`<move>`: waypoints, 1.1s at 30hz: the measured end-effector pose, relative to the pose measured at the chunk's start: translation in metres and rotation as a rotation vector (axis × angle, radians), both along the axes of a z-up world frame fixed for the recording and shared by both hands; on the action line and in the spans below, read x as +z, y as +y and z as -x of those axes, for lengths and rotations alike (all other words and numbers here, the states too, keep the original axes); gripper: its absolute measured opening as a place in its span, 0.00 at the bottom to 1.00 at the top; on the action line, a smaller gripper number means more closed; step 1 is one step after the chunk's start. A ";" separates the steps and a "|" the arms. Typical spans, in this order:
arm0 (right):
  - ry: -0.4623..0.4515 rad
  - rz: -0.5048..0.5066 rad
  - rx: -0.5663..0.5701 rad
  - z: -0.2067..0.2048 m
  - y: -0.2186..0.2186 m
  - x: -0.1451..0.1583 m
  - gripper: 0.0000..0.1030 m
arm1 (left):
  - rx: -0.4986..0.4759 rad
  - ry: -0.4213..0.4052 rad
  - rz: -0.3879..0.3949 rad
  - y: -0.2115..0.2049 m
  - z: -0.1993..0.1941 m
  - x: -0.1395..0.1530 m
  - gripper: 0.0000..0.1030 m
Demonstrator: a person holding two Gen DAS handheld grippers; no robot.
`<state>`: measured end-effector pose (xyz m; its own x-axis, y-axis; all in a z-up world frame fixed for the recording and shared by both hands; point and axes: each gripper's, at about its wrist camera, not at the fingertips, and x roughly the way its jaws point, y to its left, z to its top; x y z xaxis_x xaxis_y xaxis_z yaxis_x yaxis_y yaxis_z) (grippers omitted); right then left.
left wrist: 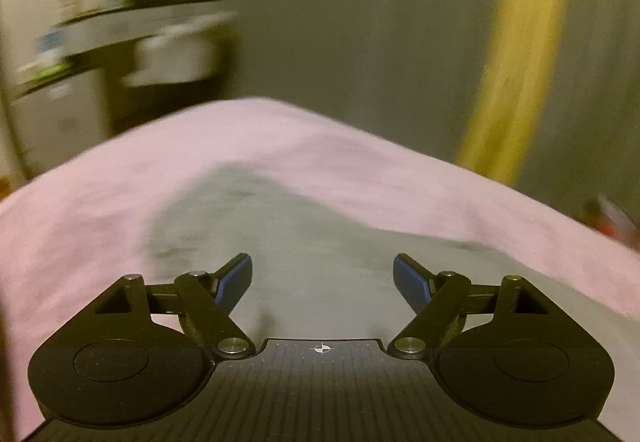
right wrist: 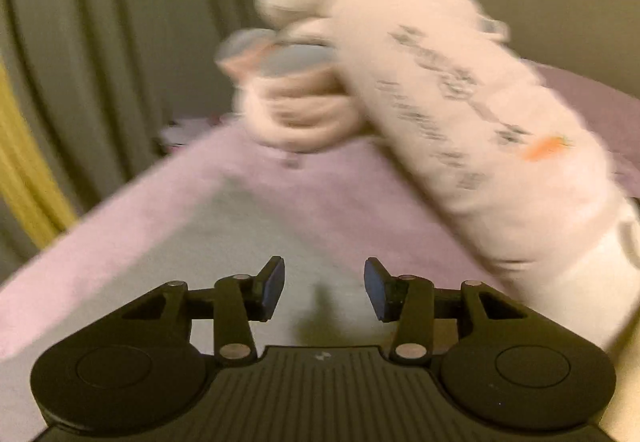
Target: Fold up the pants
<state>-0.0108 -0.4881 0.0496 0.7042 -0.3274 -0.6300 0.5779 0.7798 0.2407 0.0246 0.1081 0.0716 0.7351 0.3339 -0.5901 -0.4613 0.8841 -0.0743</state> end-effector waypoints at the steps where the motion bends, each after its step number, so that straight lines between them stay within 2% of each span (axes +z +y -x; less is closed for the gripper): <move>1: -0.001 -0.032 0.053 -0.011 0.011 -0.003 0.52 | -0.066 0.018 -0.001 -0.016 -0.014 -0.005 0.81; 3: 0.037 -0.070 0.147 -0.036 0.037 -0.014 0.61 | -0.188 0.071 -0.011 -0.048 -0.041 -0.019 0.80; 4: 0.092 -0.087 0.195 -0.047 0.049 -0.023 0.65 | -0.236 0.101 -0.020 -0.062 -0.055 -0.030 0.80; 6: 0.173 -0.126 0.249 -0.069 0.066 -0.036 0.66 | -0.317 0.153 -0.044 -0.091 -0.080 -0.048 0.79; 7: 0.221 -0.134 0.264 -0.078 0.073 -0.043 0.71 | -0.333 0.171 -0.052 -0.100 -0.089 -0.057 0.78; 9: 0.334 -0.075 0.307 -0.096 0.088 -0.055 0.72 | -0.345 0.208 -0.047 -0.113 -0.110 -0.073 0.75; 11: 0.395 -0.031 0.358 -0.106 0.102 -0.063 0.79 | -0.333 0.261 -0.039 -0.120 -0.126 -0.088 0.70; 12: 0.408 -0.023 0.376 -0.110 0.105 -0.066 0.88 | -0.318 0.280 -0.047 -0.121 -0.135 -0.094 0.71; 13: 0.414 -0.019 0.384 -0.111 0.109 -0.067 0.93 | -0.297 0.278 -0.085 -0.124 -0.141 -0.098 0.71; 15: 0.421 -0.010 0.383 -0.117 0.111 -0.071 0.96 | -0.294 0.265 -0.181 -0.132 -0.153 -0.101 0.73; 17: 0.419 0.002 0.376 -0.118 0.115 -0.074 0.96 | -0.279 0.269 -0.209 -0.131 -0.165 -0.108 0.77; 21: 0.389 0.013 0.351 -0.117 0.118 -0.078 0.97 | -0.229 0.247 -0.238 -0.131 -0.178 -0.104 0.91; 23: 0.377 0.008 0.341 -0.116 0.117 -0.078 0.97 | -0.210 0.246 -0.207 -0.124 -0.179 -0.097 0.89; 24: 0.374 0.006 0.338 -0.116 0.115 -0.079 0.97 | -0.198 0.239 -0.163 -0.116 -0.176 -0.091 0.83; 26: 0.369 0.002 0.336 -0.116 0.116 -0.081 0.97 | -0.181 0.214 -0.090 -0.100 -0.158 -0.078 0.77; 28: 0.360 -0.009 0.327 -0.115 0.114 -0.080 0.97 | -0.152 0.183 -0.047 -0.078 -0.135 -0.072 0.78; 31: 0.357 -0.011 0.317 -0.115 0.114 -0.081 0.97 | -0.067 0.186 -0.068 -0.035 -0.099 -0.068 0.79; 33: 0.360 -0.007 0.314 -0.116 0.116 -0.082 0.97 | 0.040 0.235 -0.106 0.003 -0.082 -0.074 0.79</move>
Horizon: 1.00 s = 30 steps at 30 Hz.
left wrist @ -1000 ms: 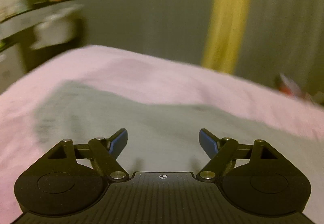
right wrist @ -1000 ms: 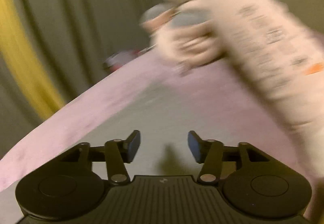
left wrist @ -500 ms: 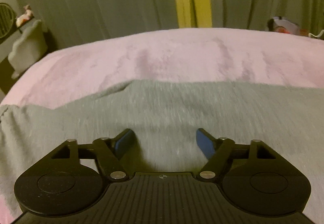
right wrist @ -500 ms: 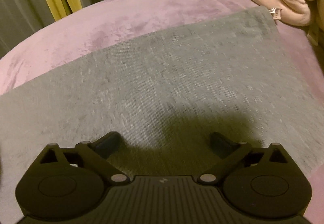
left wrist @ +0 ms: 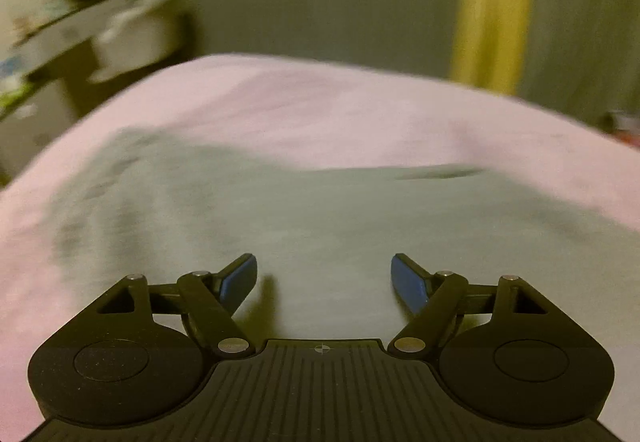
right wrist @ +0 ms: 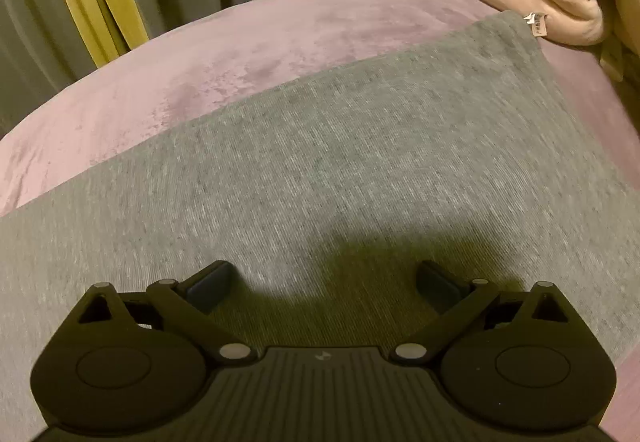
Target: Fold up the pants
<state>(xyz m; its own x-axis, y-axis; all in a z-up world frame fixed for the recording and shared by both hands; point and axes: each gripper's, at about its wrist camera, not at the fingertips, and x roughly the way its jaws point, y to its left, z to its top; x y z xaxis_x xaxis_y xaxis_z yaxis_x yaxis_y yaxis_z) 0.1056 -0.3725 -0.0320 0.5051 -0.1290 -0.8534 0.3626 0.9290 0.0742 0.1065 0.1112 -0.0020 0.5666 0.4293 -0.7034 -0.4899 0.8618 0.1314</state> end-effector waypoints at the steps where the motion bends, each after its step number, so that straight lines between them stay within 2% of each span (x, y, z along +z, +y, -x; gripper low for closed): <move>1: 0.001 -0.001 0.000 0.000 0.000 0.000 0.97 | 0.064 0.043 -0.024 0.018 0.005 -0.004 0.78; 2: 0.003 -0.003 0.000 0.001 0.000 0.000 0.97 | 0.153 0.093 -0.026 0.040 0.011 -0.009 0.69; 3: 0.004 -0.005 -0.001 0.001 0.000 0.001 0.97 | 0.209 0.075 0.052 0.062 0.020 -0.008 0.55; 4: 0.005 -0.007 -0.001 0.000 -0.001 0.001 0.97 | 0.230 0.023 0.132 0.077 0.030 -0.003 0.52; 5: 0.007 -0.008 0.000 0.001 -0.001 0.001 0.97 | 0.244 -0.017 0.178 0.085 0.037 0.003 0.49; 7: 0.011 -0.011 0.001 0.002 -0.001 0.002 0.97 | 0.259 -0.052 0.177 0.086 0.045 0.017 0.54; 9: 0.013 -0.014 0.000 0.002 -0.002 0.002 0.97 | 0.240 -0.101 0.131 0.075 0.054 0.032 0.84; 10: 0.014 -0.014 0.000 0.002 -0.002 0.002 0.97 | 0.221 -0.124 0.111 0.068 0.059 0.038 0.88; 12: 0.017 -0.011 0.001 0.003 -0.002 0.003 0.97 | 0.121 -0.173 0.095 0.048 0.068 0.051 0.92; 14: 0.018 -0.002 0.003 0.003 0.000 0.002 0.97 | 0.018 -0.186 0.111 0.029 0.073 0.055 0.94; 17: 0.023 0.011 0.008 0.003 0.002 0.002 0.97 | -0.083 -0.167 0.184 -0.004 0.067 0.044 0.95; 22: 0.013 0.024 0.017 0.006 0.005 0.005 0.96 | -0.110 -0.118 0.335 -0.052 0.045 0.000 0.95; 24: -0.031 0.001 0.049 0.012 0.008 0.011 0.95 | -0.126 -0.055 0.344 -0.064 0.038 -0.016 0.95; 26: -0.091 -0.020 0.110 0.018 0.017 0.020 0.89 | -0.156 -0.041 0.265 -0.072 0.038 -0.024 0.95; 27: -0.112 -0.022 0.143 0.020 0.024 0.023 0.82 | -0.166 -0.047 0.226 -0.075 0.037 -0.023 0.95; 29: -0.142 -0.037 0.227 0.022 0.042 0.026 0.63 | -0.167 -0.074 0.216 -0.078 0.038 -0.021 0.95; 30: -0.151 -0.047 0.267 0.021 0.051 0.026 0.43 | -0.160 -0.083 0.217 -0.076 0.035 -0.021 0.95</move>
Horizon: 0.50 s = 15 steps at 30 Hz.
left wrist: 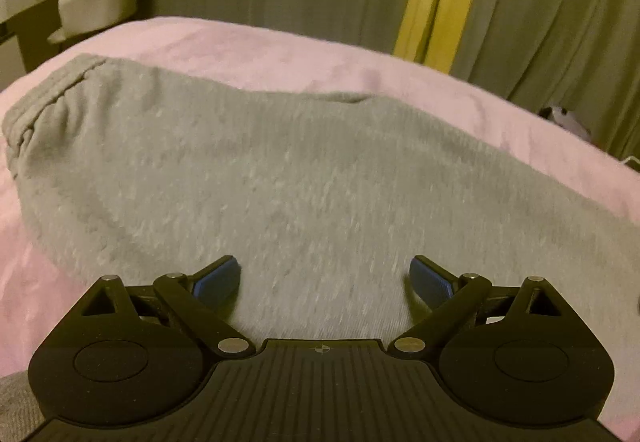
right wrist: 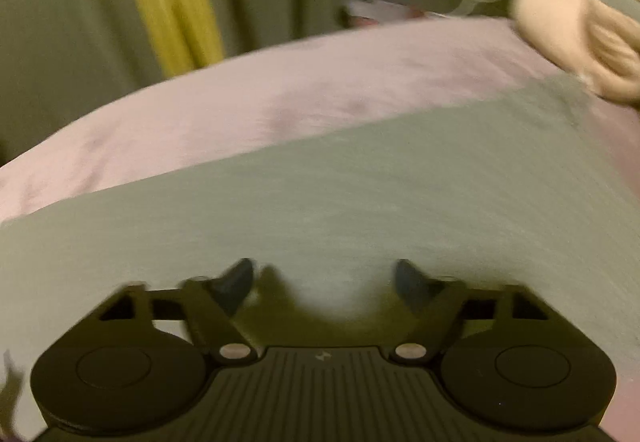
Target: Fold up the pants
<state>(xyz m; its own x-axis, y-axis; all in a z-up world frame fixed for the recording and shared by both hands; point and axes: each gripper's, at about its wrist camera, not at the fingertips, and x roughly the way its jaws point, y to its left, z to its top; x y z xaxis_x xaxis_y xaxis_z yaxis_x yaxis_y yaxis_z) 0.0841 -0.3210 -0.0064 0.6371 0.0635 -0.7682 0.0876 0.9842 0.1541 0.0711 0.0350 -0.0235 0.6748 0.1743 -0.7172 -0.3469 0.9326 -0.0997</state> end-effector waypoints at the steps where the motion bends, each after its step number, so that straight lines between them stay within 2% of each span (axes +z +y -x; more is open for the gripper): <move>1: -0.005 -0.007 0.028 -0.001 0.009 -0.002 0.33 | 0.006 -0.004 0.000 0.002 -0.001 -0.001 0.95; 4: -0.032 0.008 0.137 -0.005 0.036 -0.009 0.31 | 0.014 -0.001 -0.008 0.003 -0.007 -0.004 0.95; 7: -0.061 0.137 0.218 -0.012 0.059 -0.019 0.31 | 0.009 -0.001 -0.036 -0.002 -0.006 -0.007 0.95; 10: -0.079 0.147 0.206 -0.027 0.058 -0.023 0.31 | 0.006 0.004 -0.055 -0.006 -0.009 -0.010 0.97; 13: -0.095 0.117 0.148 -0.049 0.049 -0.025 0.28 | 0.006 0.006 -0.079 -0.010 -0.012 -0.014 0.97; 15: -0.129 0.142 0.108 -0.064 0.049 -0.028 0.28 | 0.005 0.003 -0.090 -0.011 -0.012 -0.015 0.98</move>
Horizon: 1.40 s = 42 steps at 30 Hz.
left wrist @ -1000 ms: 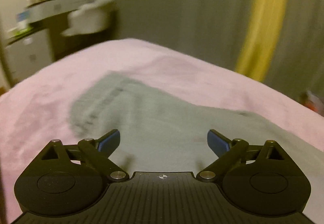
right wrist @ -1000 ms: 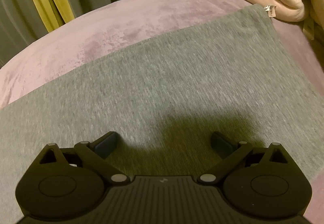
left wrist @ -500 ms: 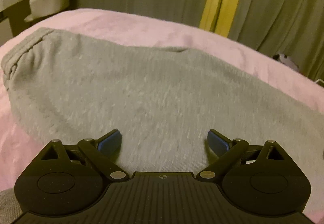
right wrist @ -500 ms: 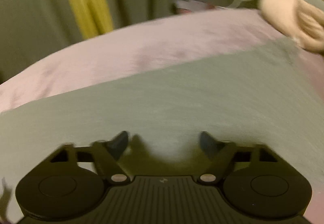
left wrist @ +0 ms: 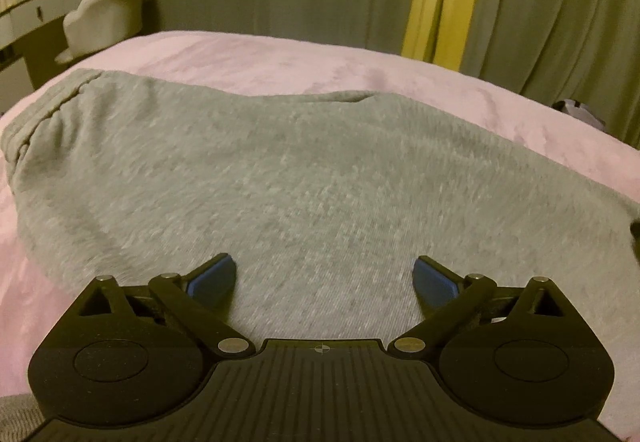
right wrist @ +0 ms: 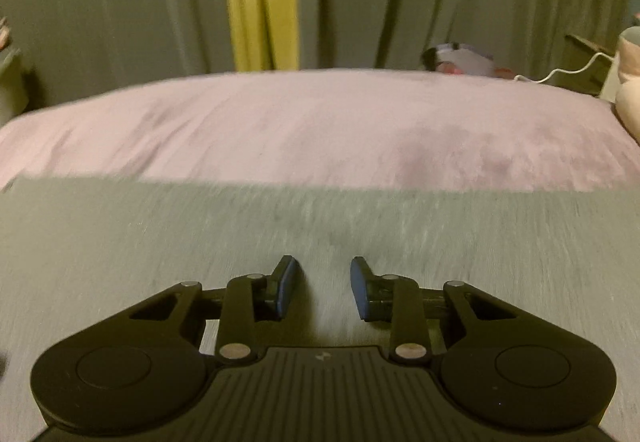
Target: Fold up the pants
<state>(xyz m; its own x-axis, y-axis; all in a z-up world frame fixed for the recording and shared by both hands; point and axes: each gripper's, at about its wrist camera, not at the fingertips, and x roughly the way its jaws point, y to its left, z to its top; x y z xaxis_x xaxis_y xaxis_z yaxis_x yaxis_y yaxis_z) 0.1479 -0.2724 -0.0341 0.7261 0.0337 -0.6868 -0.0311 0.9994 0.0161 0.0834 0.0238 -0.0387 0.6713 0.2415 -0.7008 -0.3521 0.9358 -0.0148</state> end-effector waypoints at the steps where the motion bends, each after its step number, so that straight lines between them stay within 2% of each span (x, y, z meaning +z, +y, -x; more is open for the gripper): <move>1: -0.011 -0.012 -0.033 -0.008 -0.002 -0.002 0.28 | 0.000 0.000 -0.001 0.000 0.000 -0.001 0.98; 4: -0.037 -0.078 -0.104 -0.017 -0.006 -0.002 0.28 | 0.001 -0.011 0.010 0.002 0.003 0.000 0.98; 6: -0.030 -0.057 -0.086 -0.012 -0.004 0.006 0.28 | 0.005 -0.019 0.025 0.004 0.003 0.001 0.98; 9: 0.011 0.003 -0.079 0.008 -0.013 0.022 0.28 | 0.008 -0.021 0.028 0.005 0.001 0.000 0.98; 12: 0.077 -0.021 -0.136 0.016 -0.039 0.023 0.30 | 0.002 -0.016 0.014 0.003 -0.002 -0.002 0.98; 13: 0.101 -0.046 -0.149 0.016 -0.053 0.018 0.30 | 0.000 -0.015 0.013 0.003 -0.002 -0.002 0.98; 15: 0.071 -0.116 -0.146 0.021 -0.076 0.018 0.30 | -0.003 -0.014 0.010 0.003 -0.002 -0.002 0.98; 19: 0.066 -0.209 -0.385 0.020 -0.125 0.025 0.30 | 0.000 -0.024 0.037 0.009 0.001 -0.001 0.98; 21: 0.064 -0.224 -0.464 0.033 -0.152 0.034 0.34 | 0.003 -0.028 0.051 0.011 0.001 0.000 0.98; 24: 0.042 -0.284 -0.501 0.067 -0.193 0.045 0.36 | -0.002 -0.020 0.036 0.009 0.000 -0.001 0.98; 25: 0.048 -0.350 -0.500 0.083 -0.213 0.044 0.37 | -0.005 -0.016 0.029 0.008 -0.001 -0.001 0.98; 27: 0.097 -0.414 -0.500 0.103 -0.241 0.034 0.38 | -0.010 -0.010 0.021 0.008 -0.002 -0.002 0.98; 29: 0.132 -0.342 -0.548 0.124 -0.262 0.028 0.38 | -0.015 -0.006 0.019 0.008 -0.003 -0.002 0.98; 31: 0.056 -0.227 -0.648 0.154 -0.276 0.037 0.37 | -0.017 -0.004 0.021 0.009 -0.002 -0.001 0.98; 32: 0.022 -0.188 -0.724 0.167 -0.279 0.044 0.44 | -0.017 -0.004 0.019 0.009 -0.002 -0.001 0.98; 33: -0.002 -0.154 -0.816 0.182 -0.284 0.049 0.68 | -0.017 -0.002 0.016 0.008 -0.002 -0.001 0.98; 34: -0.029 -0.178 -0.848 0.196 -0.289 0.052 0.79 | -0.018 0.000 0.010 0.008 -0.002 -0.001 0.98; 35: -0.049 -0.248 -0.841 0.207 -0.294 0.051 0.79 | -0.020 0.004 0.004 0.007 -0.003 -0.001 0.98; 36: -0.034 -0.366 -0.802 0.214 -0.300 0.045 0.79 | -0.021 0.007 -0.002 0.006 -0.003 -0.002 0.98; 38: 0.004 -0.528 -0.740 0.218 -0.306 0.028 0.79 | -0.023 0.014 -0.014 0.005 -0.004 -0.003 0.98; 40: 0.011 -0.590 -0.727 0.218 -0.306 0.009 0.78 | -0.025 0.017 -0.024 0.004 -0.004 -0.003 0.98; 42: -0.035 -0.590 -0.726 0.217 -0.303 0.001 0.78 | -0.029 0.020 -0.030 0.003 -0.003 -0.003 0.98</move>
